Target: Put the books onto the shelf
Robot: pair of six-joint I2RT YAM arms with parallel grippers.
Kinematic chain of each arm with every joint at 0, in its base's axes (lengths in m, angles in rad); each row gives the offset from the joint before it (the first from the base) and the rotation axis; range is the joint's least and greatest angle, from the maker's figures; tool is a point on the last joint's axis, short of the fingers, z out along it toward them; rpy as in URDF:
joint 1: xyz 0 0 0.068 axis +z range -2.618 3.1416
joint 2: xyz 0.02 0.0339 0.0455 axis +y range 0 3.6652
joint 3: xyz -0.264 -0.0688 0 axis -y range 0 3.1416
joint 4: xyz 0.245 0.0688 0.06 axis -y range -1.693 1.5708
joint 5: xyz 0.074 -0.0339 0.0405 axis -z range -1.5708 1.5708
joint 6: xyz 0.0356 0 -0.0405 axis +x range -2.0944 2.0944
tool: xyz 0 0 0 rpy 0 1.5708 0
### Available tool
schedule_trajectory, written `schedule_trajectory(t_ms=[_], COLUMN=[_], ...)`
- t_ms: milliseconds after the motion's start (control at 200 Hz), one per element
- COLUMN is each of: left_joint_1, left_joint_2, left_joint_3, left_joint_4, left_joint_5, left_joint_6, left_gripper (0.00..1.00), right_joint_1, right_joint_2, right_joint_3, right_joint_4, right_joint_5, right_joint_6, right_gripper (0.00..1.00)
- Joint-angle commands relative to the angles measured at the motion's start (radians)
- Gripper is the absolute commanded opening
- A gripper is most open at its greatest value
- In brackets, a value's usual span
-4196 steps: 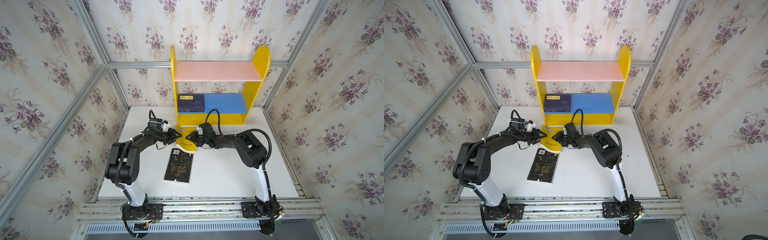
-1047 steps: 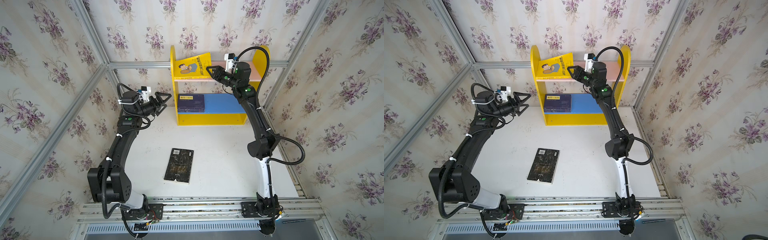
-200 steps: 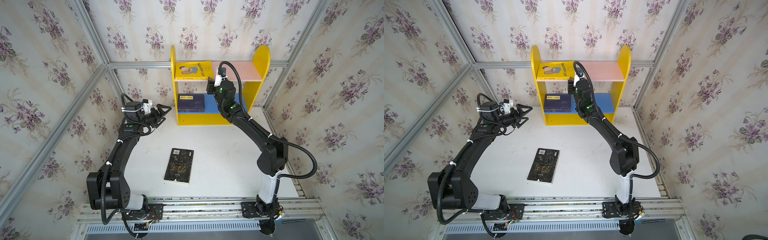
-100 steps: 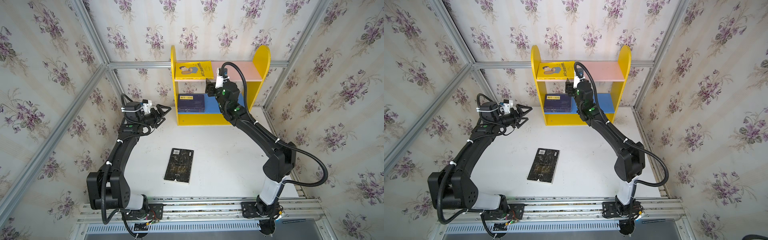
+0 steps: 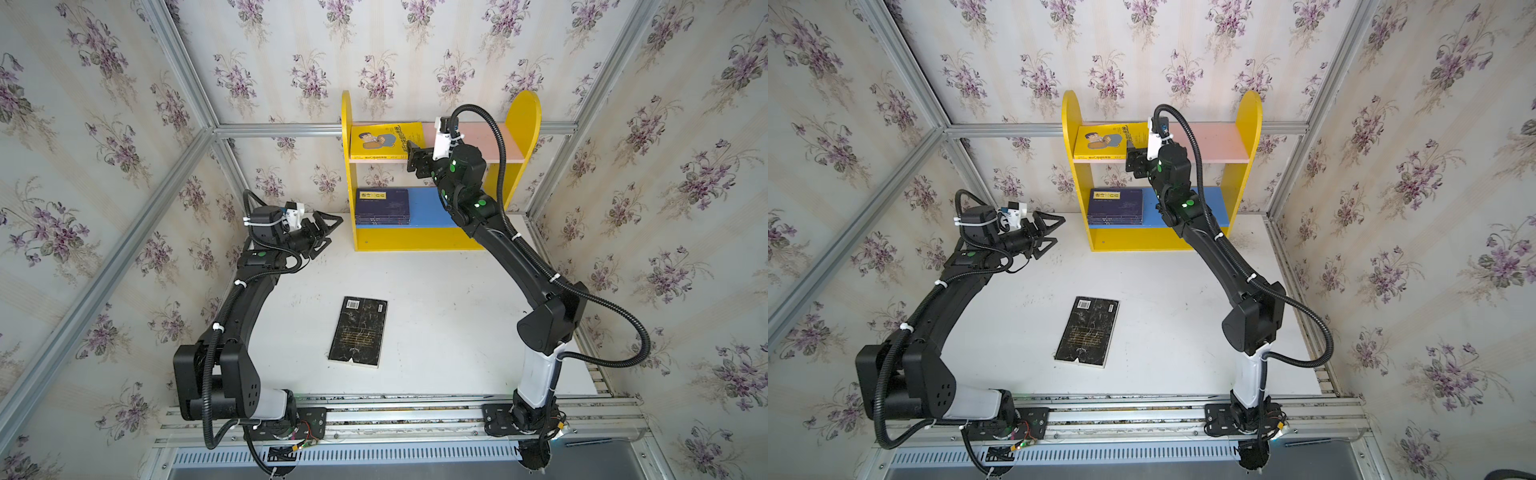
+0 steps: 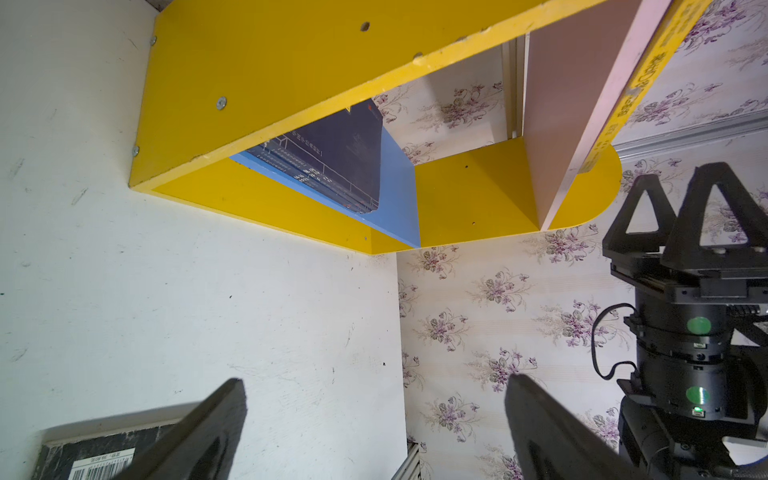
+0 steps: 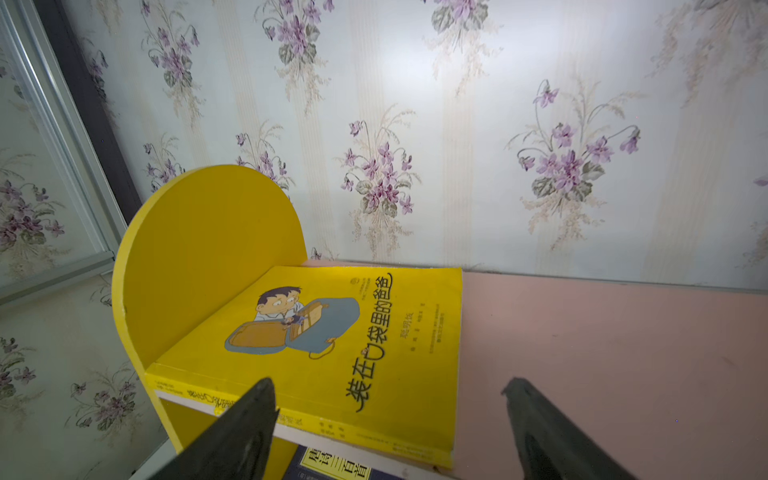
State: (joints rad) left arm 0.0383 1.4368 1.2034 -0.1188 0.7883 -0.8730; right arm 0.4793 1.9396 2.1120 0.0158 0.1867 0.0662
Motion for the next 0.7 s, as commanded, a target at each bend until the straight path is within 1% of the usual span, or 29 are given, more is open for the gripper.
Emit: schedule_trajectory(t_ms=[0,260,405,495,695], left_joint_1=[0.003,0.006,0.007,0.008,0.009], left_joint_2=[-0.008,-0.003,-0.001,-0.003,-0.003], left_joint_3=[-0.002,0.005,0.005,0.004,-0.002], left_joint_4=[0.016,0.016,0.016,0.016,0.016], left_joint_5=[0.015,0.024,0.028,0.028,0.031], left_joint_6=[0.017,0.019,0.019,0.019,0.020], left_gripper=[0.99,0.99,0.99,0.99,0.99], right_joint_1=[-0.007,-0.022,-0.036,-0.041,-0.050], right_joint_2=[0.020,0.078,0.112,0.125,0.164], right_joint_3=[0.064,0.183,0.252,0.282,0.370], right_joint_4=[-0.065,-0.201,-0.273,-0.304,-0.388], right_joint_5=[0.019,0.004,-0.035,-0.048,-0.078], right_joint_6=[0.040,0.088,0.128,0.148,0.190], right_gripper=[0.89,0.93,0.96,0.99,1.00])
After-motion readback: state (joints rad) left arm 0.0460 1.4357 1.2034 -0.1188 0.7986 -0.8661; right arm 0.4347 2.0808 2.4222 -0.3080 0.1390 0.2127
